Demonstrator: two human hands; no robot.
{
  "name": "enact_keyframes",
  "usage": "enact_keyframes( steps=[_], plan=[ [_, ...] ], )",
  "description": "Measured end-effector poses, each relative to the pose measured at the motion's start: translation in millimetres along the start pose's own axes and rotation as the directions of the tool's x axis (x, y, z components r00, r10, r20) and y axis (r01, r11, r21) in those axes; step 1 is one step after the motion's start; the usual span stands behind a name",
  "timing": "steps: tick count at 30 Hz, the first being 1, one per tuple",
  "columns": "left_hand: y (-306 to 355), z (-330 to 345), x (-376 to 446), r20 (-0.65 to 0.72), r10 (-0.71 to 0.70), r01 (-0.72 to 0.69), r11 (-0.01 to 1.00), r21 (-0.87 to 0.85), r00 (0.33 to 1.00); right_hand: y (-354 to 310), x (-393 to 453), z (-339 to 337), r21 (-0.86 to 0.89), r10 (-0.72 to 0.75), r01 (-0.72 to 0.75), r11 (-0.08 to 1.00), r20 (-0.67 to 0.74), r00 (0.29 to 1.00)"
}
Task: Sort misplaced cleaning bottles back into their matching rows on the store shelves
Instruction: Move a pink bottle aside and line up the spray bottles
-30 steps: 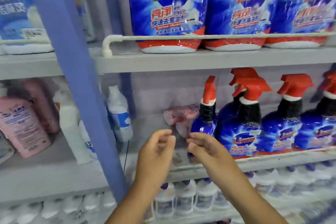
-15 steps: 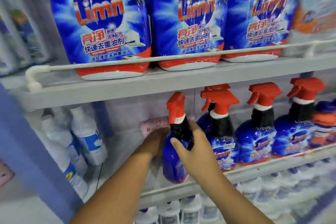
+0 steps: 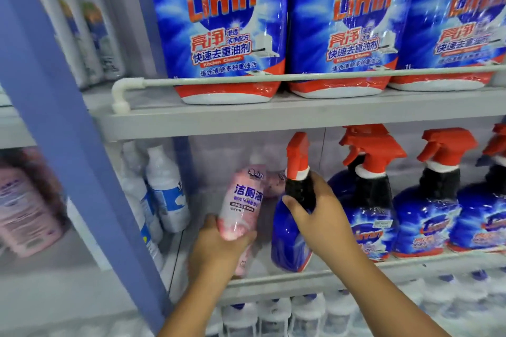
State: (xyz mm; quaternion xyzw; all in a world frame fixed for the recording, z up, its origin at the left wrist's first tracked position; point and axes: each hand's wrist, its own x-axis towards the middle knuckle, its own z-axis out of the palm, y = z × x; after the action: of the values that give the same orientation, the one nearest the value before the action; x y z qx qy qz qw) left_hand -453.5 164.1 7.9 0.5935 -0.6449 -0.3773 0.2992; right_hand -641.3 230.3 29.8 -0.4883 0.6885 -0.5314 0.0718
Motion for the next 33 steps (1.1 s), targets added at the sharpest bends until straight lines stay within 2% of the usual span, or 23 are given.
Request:
enact_keyframes(
  steps=[2, 4, 6, 14, 19, 21, 22, 23, 24, 25, 26, 28, 31, 33],
  plan=[
    [-10, 1, -10, -0.15, 0.041, -0.076, 0.969, -0.235, 0.988, 0, 4, 10, -0.026, -0.029, 0.03, 0.999, 0.007, 1.0],
    [-18, -1, -10, -0.21, 0.063, -0.144, 0.908, -0.393, 0.976, 0, 7, 24, -0.034, -0.053, 0.053, 0.998, 0.013, 0.999],
    [-26, -2, -5, -0.228, 0.058, -0.162, 0.868, -0.469, 0.972, -2, 11, 40, -0.009, -0.078, 0.078, 0.997, 0.026, 0.997],
    [-33, -5, -11, -0.265, 0.075, -0.194, 0.867, -0.459, 0.961, -10, 52, 95, 0.162, -0.071, 0.023, 0.987, 0.295, 0.953],
    [-37, -6, -5, -0.179, 0.092, -0.165, 0.877, -0.452, 0.98, -12, 69, 107, 0.201, -0.079, -0.004, 0.98, 0.403, 0.912],
    [-37, -6, -2, -0.157, 0.108, -0.17, 0.87, -0.464, 0.982, -3, 69, 114, 0.235, 0.013, -0.098, 0.967, 0.339, 0.941],
    [-38, -6, -1, -0.148, 0.109, -0.167, 0.868, -0.468, 0.983, 12, 73, 120, 0.24, 0.104, -0.165, 0.957, 0.249, 0.963],
    [-39, -6, 0, -0.135, 0.11, -0.161, 0.87, -0.467, 0.985, 38, 81, 130, 0.252, 0.241, -0.269, 0.93, 0.137, 0.961],
    [-40, -5, 1, -0.122, 0.113, -0.157, 0.873, -0.462, 0.986, 57, 88, 137, 0.311, 0.409, -0.412, 0.857, 0.076, 0.909],
    [-42, -5, 3, -0.115, 0.115, -0.155, 0.875, -0.459, 0.987, 82, 100, 145, 0.443, 0.593, -0.571, 0.691, 0.105, 0.798],
    [-43, -5, 4, -0.111, 0.115, -0.154, 0.875, -0.459, 0.987, 118, 115, 158, 0.533, 0.71, -0.665, 0.523, 0.158, 0.686],
    [-45, -5, 8, -0.104, 0.104, -0.141, 0.875, -0.464, 0.989, 151, 138, 169, 0.618, 0.764, -0.696, 0.366, 0.227, 0.603],
    [-46, -6, 12, -0.094, 0.084, -0.118, 0.884, -0.453, 0.992, 117, 144, 150, 0.68, 0.799, -0.683, 0.267, 0.24, 0.551],
    [-45, -8, 13, -0.095, 0.081, -0.115, 0.891, -0.439, 0.992, 108, 146, 147, 0.695, 0.794, -0.666, 0.272, 0.23, 0.564]
  ],
)
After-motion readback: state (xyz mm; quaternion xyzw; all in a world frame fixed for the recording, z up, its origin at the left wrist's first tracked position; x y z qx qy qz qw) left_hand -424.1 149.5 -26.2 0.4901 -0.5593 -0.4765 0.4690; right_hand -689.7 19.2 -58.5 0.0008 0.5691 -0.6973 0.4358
